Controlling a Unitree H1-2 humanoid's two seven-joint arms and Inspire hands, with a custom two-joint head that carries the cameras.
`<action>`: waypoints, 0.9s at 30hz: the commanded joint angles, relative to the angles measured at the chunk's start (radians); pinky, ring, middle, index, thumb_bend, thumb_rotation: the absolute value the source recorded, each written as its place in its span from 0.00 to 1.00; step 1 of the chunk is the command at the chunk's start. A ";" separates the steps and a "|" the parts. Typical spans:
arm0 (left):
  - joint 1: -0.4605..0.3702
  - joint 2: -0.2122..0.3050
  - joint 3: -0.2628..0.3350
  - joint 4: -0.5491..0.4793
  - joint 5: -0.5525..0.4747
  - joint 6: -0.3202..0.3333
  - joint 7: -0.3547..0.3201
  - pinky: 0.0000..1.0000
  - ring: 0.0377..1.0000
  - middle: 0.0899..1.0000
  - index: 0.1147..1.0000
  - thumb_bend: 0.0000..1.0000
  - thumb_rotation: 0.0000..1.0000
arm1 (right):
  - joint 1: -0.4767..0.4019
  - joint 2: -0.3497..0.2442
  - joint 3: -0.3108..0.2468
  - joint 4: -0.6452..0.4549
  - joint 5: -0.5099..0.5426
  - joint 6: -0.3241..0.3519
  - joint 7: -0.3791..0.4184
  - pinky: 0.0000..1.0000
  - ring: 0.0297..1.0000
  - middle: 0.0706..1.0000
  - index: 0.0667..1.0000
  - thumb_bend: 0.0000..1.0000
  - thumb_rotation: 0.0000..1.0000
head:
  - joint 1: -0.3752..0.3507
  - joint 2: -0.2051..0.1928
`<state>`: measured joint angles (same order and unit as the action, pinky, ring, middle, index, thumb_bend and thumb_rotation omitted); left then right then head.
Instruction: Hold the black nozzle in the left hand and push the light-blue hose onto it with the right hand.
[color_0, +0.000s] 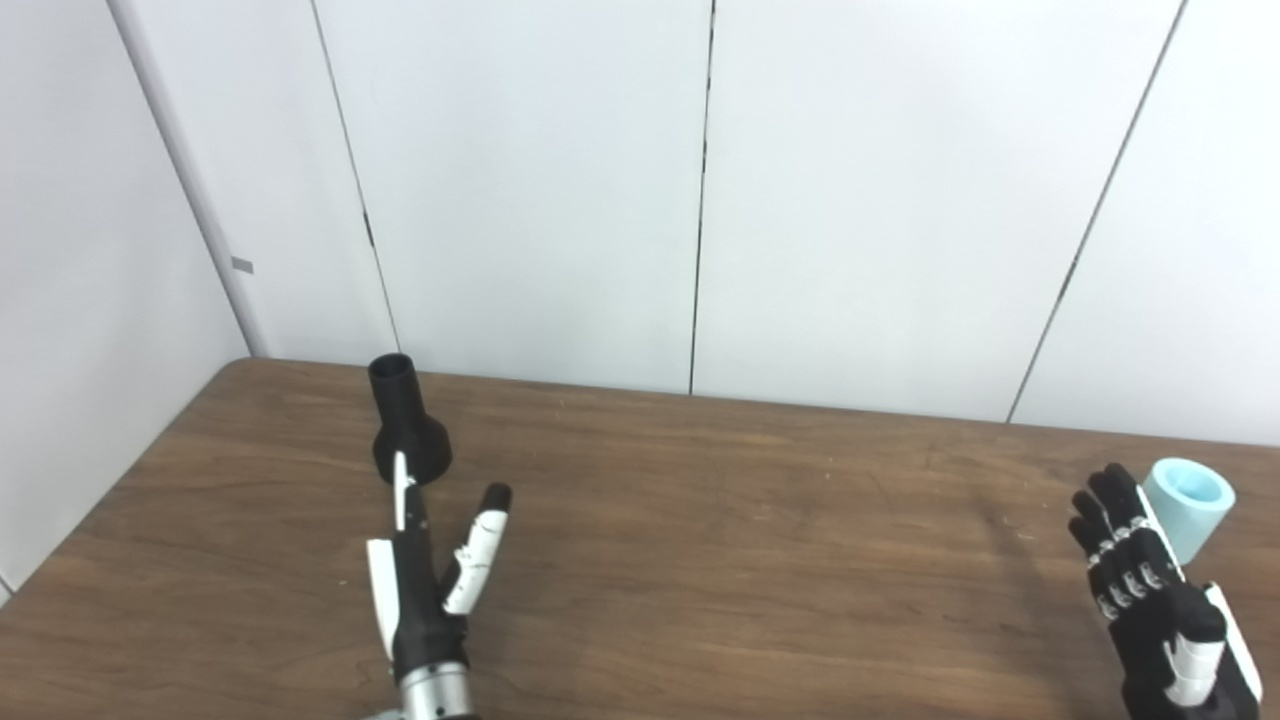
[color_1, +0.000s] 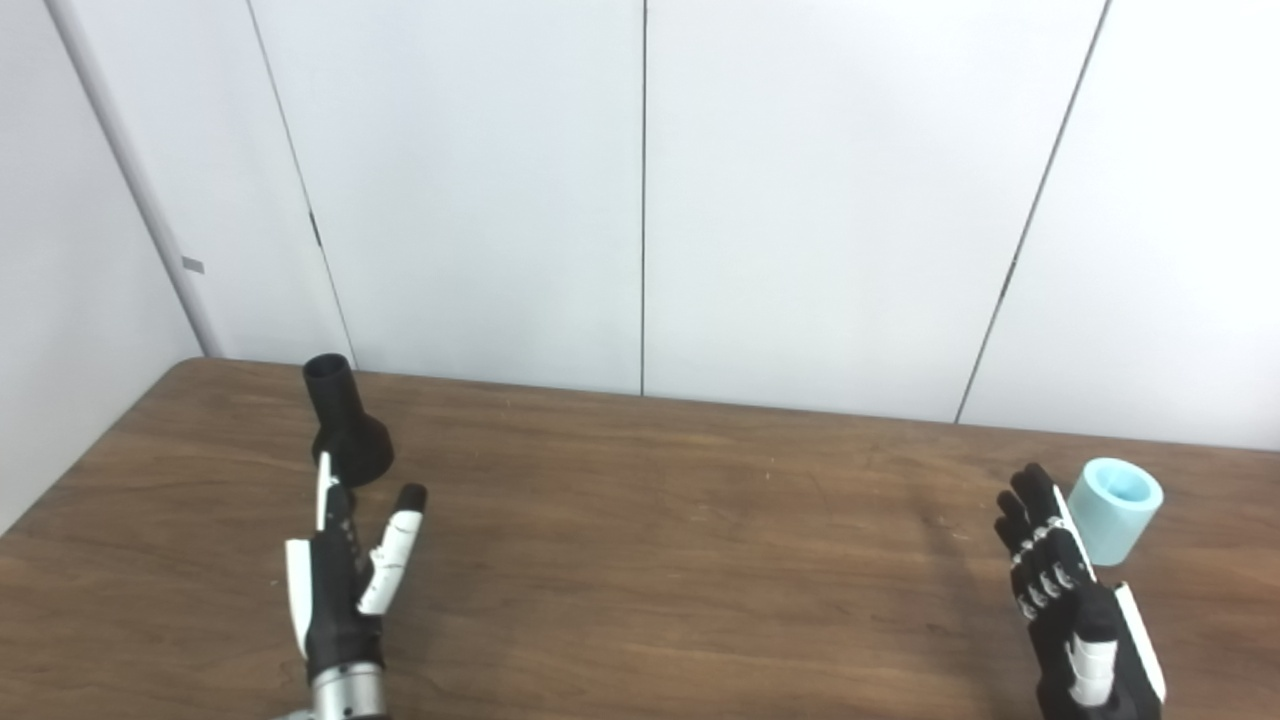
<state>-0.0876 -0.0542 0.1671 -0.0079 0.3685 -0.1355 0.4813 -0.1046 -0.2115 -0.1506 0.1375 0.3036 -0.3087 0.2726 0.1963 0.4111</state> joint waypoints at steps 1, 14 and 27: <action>0.028 0.055 0.023 0.052 0.057 -0.014 0.035 1.00 1.00 1.00 1.00 0.71 0.76 | 0.065 0.019 0.006 0.104 0.003 -0.026 0.010 0.99 1.00 1.00 1.00 0.78 0.94 | 0.001 0.001; -0.040 0.107 0.088 0.105 0.006 -0.014 0.115 1.00 1.00 1.00 1.00 0.76 0.76 | 0.067 0.016 0.009 0.086 -0.009 -0.025 0.004 0.98 1.00 1.00 1.00 0.76 0.95 | 0.006 0.043; -0.160 0.193 0.111 0.230 -0.033 0.023 0.109 1.00 1.00 1.00 1.00 0.75 0.70 | 0.078 0.003 0.015 0.044 -0.010 0.012 0.002 0.96 1.00 1.00 1.00 0.77 0.95 | -0.004 0.088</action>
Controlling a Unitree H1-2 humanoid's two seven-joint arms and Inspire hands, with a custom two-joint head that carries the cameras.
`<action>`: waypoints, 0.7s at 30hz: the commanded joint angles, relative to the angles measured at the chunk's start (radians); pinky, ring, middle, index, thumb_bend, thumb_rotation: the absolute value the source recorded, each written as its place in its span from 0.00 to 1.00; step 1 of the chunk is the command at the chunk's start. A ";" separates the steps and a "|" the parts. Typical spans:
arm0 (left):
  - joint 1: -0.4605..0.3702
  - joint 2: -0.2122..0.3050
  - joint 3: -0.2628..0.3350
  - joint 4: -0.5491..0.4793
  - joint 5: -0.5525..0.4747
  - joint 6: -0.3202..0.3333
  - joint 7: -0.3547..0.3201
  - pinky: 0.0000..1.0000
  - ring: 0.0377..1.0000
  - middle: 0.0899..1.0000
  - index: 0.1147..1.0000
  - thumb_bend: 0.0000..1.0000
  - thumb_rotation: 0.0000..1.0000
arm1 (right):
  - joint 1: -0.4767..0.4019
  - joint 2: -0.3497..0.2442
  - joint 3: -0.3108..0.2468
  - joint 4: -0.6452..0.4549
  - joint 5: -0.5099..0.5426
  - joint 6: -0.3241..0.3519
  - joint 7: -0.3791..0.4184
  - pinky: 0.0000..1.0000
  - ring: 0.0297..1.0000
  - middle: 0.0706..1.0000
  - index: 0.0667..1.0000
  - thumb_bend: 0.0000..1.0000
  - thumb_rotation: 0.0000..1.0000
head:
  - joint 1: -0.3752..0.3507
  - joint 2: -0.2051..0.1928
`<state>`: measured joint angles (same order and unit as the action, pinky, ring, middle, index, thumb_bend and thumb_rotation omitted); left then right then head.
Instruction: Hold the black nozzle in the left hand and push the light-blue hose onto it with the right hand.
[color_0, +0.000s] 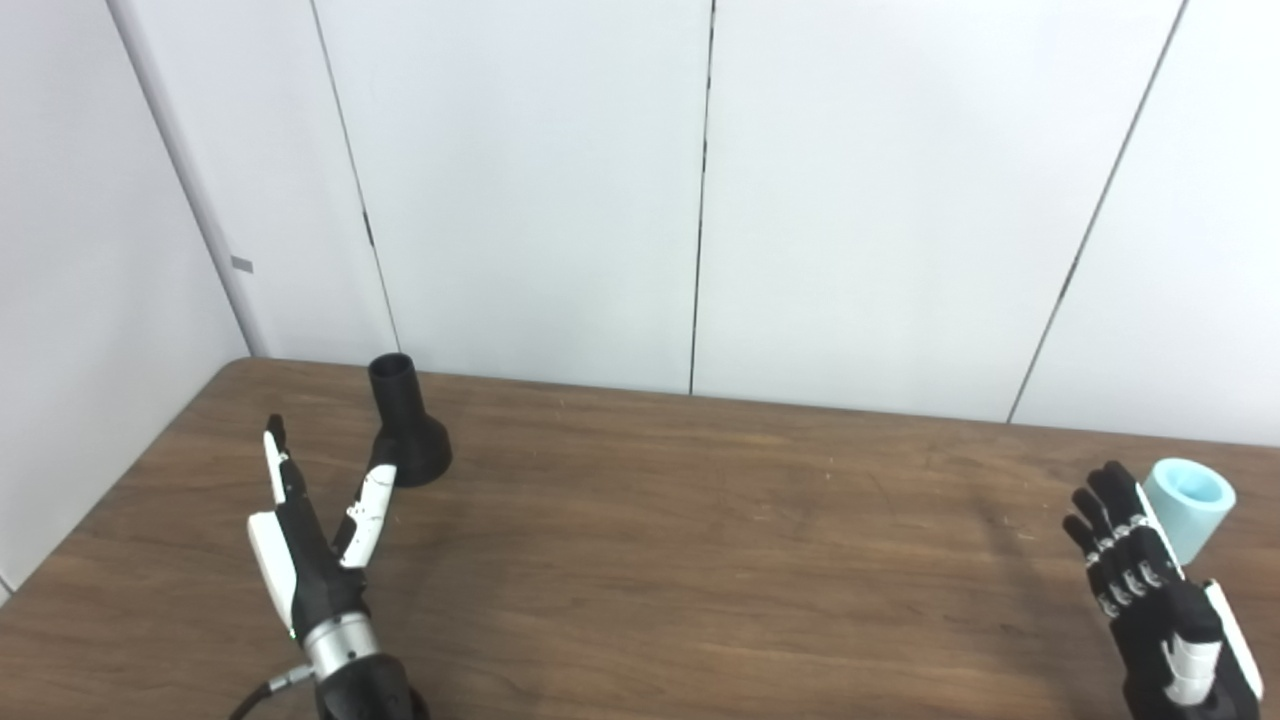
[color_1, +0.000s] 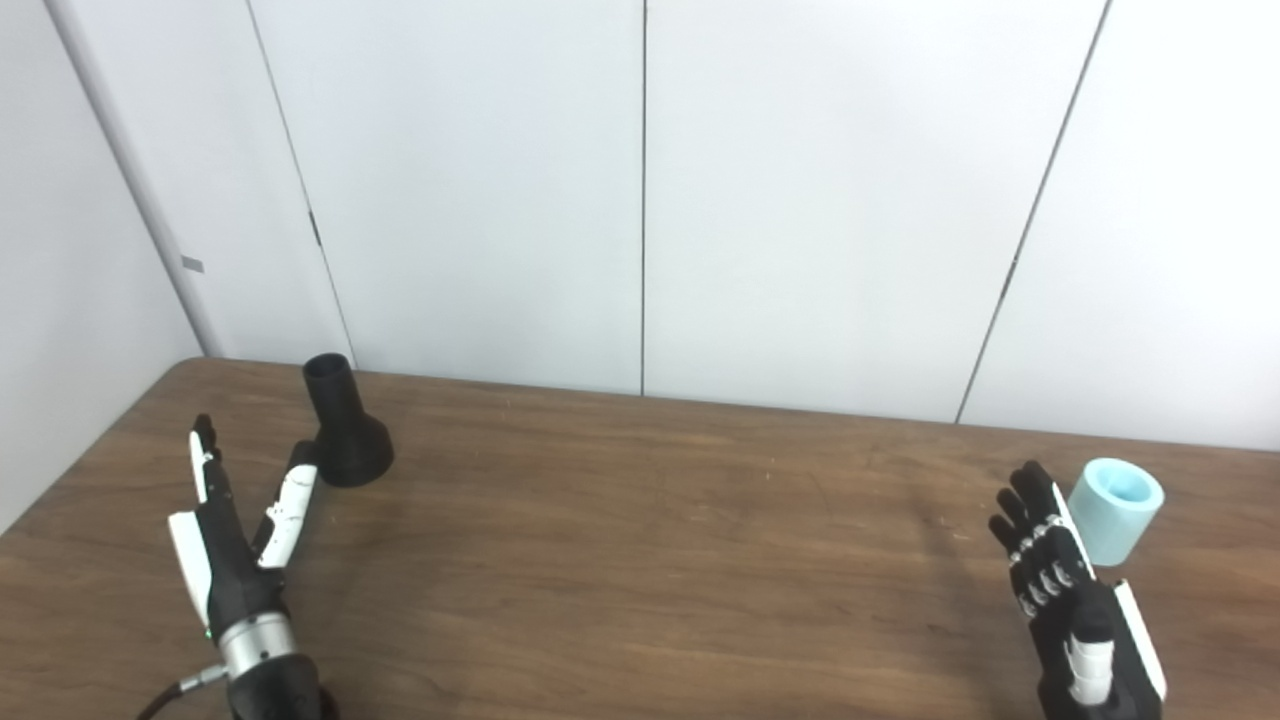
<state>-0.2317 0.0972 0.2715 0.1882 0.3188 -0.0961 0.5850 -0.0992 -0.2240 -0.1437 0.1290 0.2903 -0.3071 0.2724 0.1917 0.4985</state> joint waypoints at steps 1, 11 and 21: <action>-0.035 0.059 0.005 0.061 -0.001 -0.013 -0.016 1.00 1.00 1.00 1.00 0.75 0.69 | 0.072 0.015 0.008 0.047 0.003 0.017 0.000 0.96 1.00 1.00 1.00 0.77 0.95 | -0.004 0.010; -0.103 0.156 -0.010 0.188 -0.159 -0.040 -0.186 0.89 1.00 1.00 0.75 0.77 0.63 | 0.070 0.017 -0.004 0.006 0.024 0.067 -0.003 0.96 0.99 1.00 0.95 0.74 0.84 | 0.001 0.021; -0.145 0.207 -0.043 0.214 -0.154 0.015 -0.231 0.91 0.97 0.97 0.68 0.79 0.62 | 0.077 0.019 -0.004 -0.019 0.042 0.095 0.004 0.95 0.99 1.00 0.94 0.71 0.75 | -0.008 0.025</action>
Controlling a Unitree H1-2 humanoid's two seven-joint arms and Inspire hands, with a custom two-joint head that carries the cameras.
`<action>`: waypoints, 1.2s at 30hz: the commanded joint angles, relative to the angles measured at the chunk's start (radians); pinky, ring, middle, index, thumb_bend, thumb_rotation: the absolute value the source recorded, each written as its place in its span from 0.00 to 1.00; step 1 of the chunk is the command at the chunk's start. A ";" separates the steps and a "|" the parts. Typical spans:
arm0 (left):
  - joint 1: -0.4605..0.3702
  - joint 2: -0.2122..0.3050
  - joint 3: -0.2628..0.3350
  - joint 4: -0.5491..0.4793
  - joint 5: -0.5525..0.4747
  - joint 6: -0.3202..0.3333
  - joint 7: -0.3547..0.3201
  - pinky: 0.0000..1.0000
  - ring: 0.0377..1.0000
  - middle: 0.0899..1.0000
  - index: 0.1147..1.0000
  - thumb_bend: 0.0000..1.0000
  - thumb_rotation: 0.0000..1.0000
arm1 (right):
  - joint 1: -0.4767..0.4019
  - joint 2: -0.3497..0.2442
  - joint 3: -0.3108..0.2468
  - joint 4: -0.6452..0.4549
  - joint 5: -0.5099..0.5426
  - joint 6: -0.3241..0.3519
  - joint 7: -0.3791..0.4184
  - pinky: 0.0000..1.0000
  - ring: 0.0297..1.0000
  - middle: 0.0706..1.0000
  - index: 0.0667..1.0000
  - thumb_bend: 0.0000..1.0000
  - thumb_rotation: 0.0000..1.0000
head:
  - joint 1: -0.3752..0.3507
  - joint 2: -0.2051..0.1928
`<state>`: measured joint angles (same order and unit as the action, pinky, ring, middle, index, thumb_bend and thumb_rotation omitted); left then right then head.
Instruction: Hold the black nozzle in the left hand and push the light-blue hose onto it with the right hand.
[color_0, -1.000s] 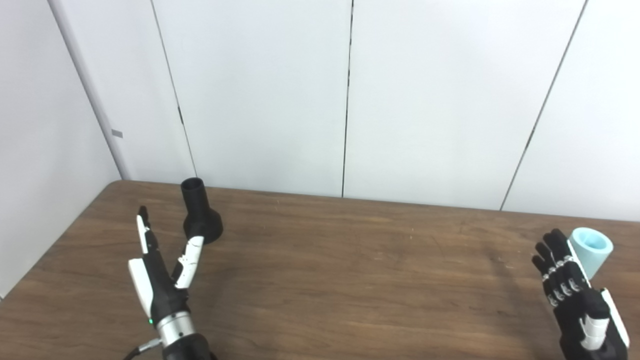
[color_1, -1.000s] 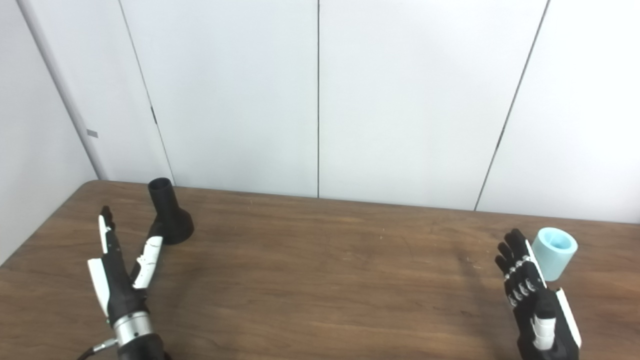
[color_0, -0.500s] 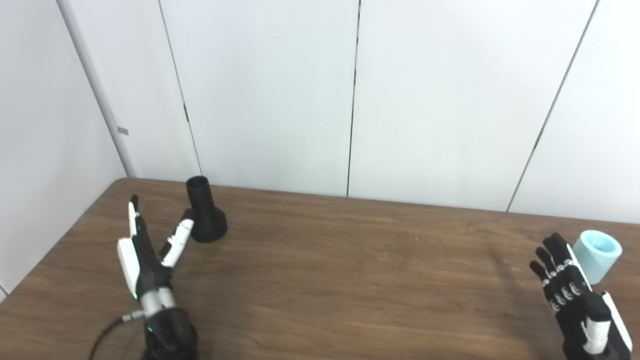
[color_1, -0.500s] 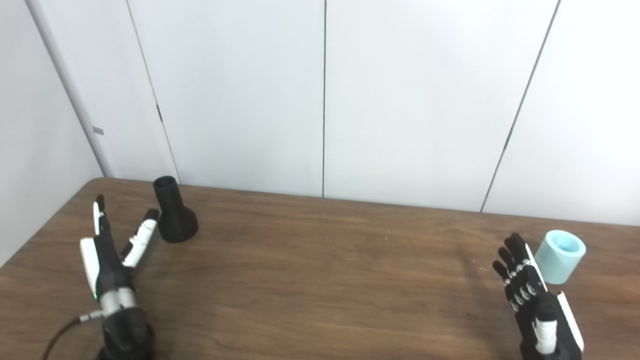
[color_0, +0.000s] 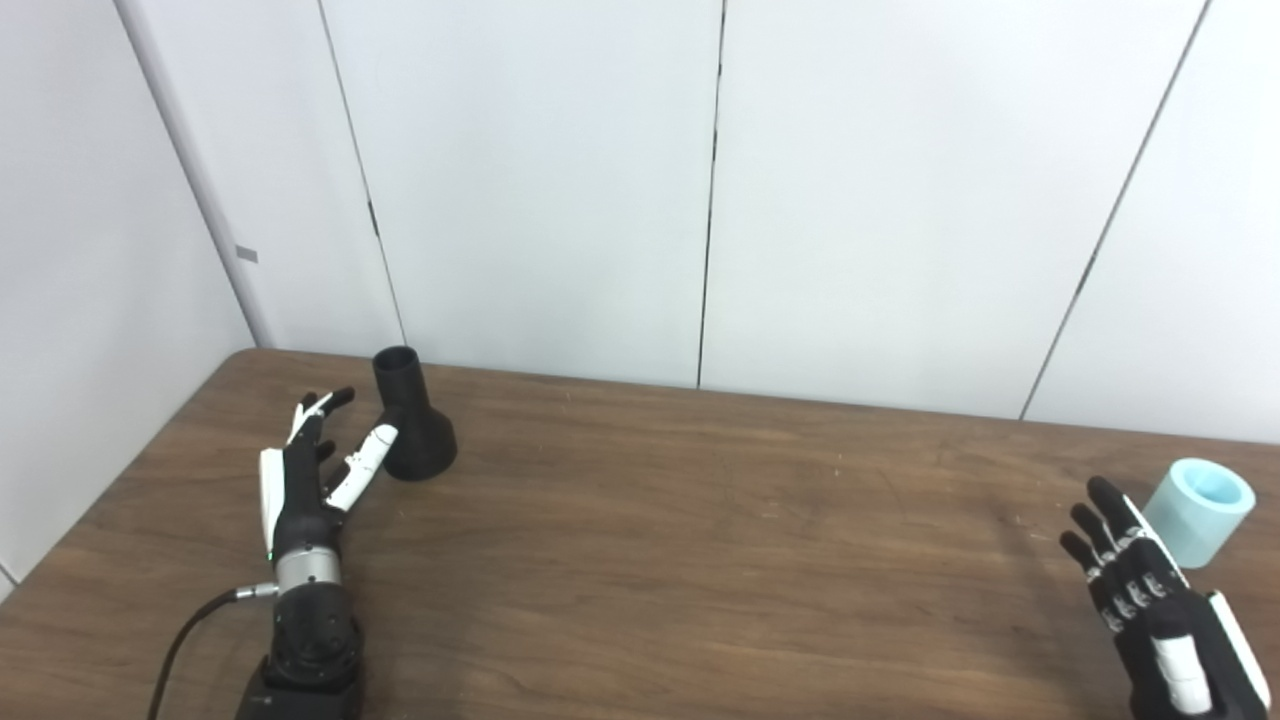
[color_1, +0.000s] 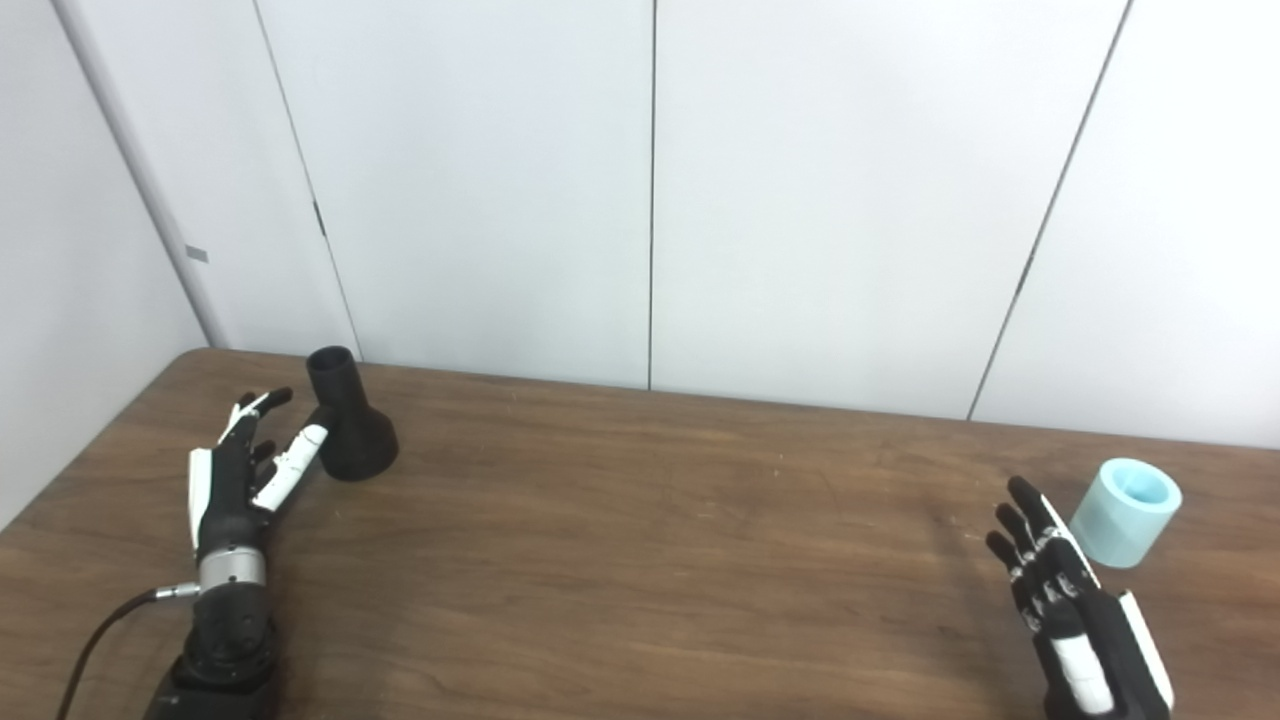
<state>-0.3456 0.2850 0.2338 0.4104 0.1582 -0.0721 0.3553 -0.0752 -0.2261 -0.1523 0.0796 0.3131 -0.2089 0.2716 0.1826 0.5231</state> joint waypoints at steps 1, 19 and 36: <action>-0.032 0.018 -0.007 -0.010 0.007 -0.007 -0.003 0.92 0.97 0.97 0.66 0.79 0.62 | 0.053 0.021 0.004 0.030 0.019 -0.002 0.005 0.95 1.00 1.00 0.94 0.72 0.75 | 0.001 0.001; -0.050 0.055 -0.065 0.045 0.099 0.011 0.018 1.00 0.93 0.96 0.70 0.85 0.62 | 0.062 0.023 0.007 0.008 0.002 0.012 -0.009 0.95 0.99 1.00 0.93 0.72 0.75 | -0.001 -0.010; -0.083 0.109 -0.118 0.107 0.158 0.062 -0.007 1.00 1.00 0.97 0.84 0.95 0.55 | 0.069 0.023 0.019 -0.004 -0.068 0.002 -0.025 0.94 0.99 1.00 0.94 0.70 0.97 | -0.007 0.003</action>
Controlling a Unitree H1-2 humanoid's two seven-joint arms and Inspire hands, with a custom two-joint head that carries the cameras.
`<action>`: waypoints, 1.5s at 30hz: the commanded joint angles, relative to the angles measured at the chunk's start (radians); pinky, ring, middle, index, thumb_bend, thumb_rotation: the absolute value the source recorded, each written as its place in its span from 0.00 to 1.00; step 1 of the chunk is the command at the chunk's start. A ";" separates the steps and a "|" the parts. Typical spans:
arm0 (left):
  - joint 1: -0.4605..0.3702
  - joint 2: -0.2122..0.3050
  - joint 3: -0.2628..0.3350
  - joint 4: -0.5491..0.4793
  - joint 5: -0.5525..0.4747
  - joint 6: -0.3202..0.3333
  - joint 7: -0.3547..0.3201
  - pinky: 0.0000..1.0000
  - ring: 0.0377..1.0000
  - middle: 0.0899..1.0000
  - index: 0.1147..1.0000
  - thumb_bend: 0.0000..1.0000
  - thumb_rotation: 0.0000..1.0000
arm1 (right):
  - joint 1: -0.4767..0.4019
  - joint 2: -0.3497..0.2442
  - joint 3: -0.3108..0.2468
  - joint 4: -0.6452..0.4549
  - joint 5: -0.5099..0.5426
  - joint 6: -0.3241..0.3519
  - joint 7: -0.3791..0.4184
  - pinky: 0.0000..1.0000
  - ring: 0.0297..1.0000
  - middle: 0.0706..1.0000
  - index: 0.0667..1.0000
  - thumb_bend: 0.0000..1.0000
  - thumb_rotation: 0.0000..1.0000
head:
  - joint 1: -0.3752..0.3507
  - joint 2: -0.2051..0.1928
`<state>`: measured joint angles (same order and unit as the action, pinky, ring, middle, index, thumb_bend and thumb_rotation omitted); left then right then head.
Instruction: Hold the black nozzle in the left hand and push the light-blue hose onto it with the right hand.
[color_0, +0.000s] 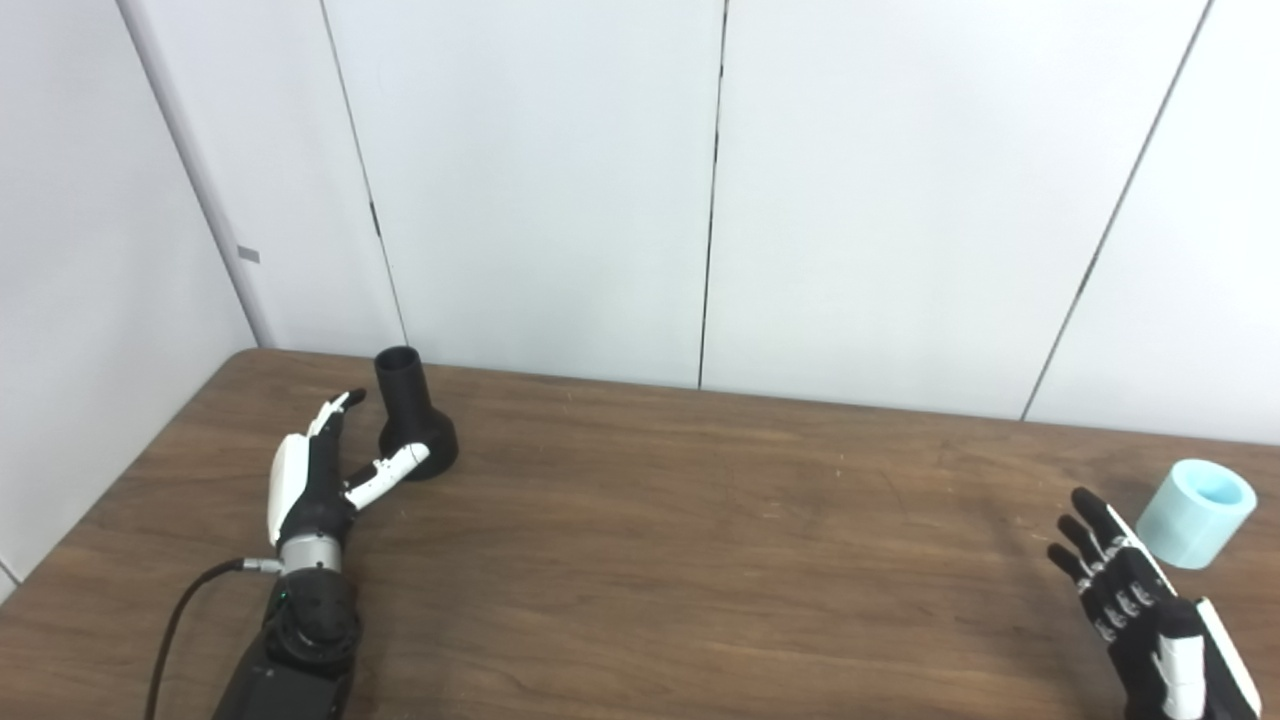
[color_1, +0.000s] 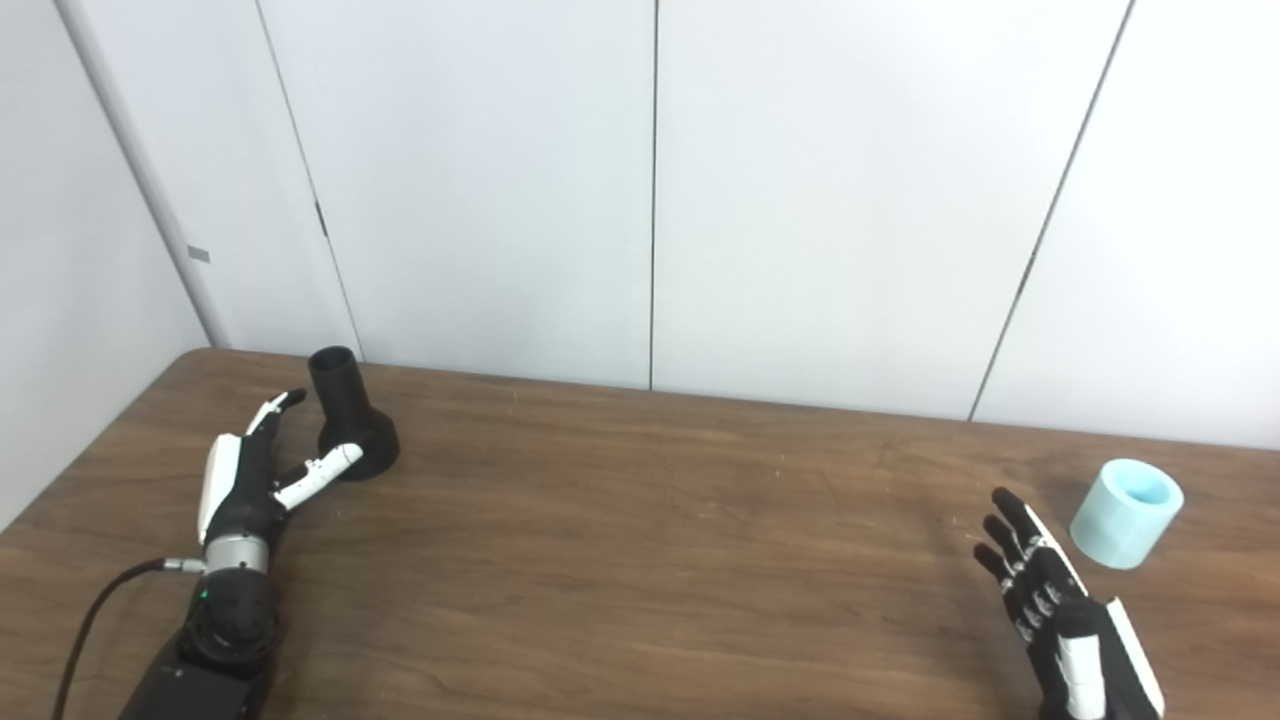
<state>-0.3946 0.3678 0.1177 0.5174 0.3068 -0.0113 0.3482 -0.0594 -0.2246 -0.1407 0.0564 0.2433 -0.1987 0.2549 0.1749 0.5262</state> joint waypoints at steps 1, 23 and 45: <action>-0.038 0.029 -0.005 0.009 0.009 0.001 -0.003 1.00 1.00 0.97 0.85 0.95 0.55 | 0.053 0.021 0.007 0.018 0.001 -0.006 -0.009 0.94 0.99 1.00 0.94 0.70 0.97 | 0.001 0.000; -0.077 0.039 -0.033 -0.011 -0.001 0.049 -0.064 1.00 1.00 1.00 0.80 0.95 0.52 | 0.058 0.017 0.009 -0.046 0.018 0.066 -0.019 0.93 0.98 1.00 0.94 0.71 0.95 | -0.002 0.042; -0.062 0.017 -0.019 -0.018 0.034 0.129 0.026 1.00 0.95 0.88 0.54 0.88 0.21 | 0.058 0.017 0.006 -0.075 0.013 0.102 -0.028 0.94 0.98 1.00 0.94 0.68 0.96 | 0.001 0.058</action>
<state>-0.4280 0.3713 0.0919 0.5129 0.3305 0.1083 0.3542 -0.0188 -0.2151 -0.1354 -0.0174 0.2451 -0.0867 0.2293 0.1749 0.5829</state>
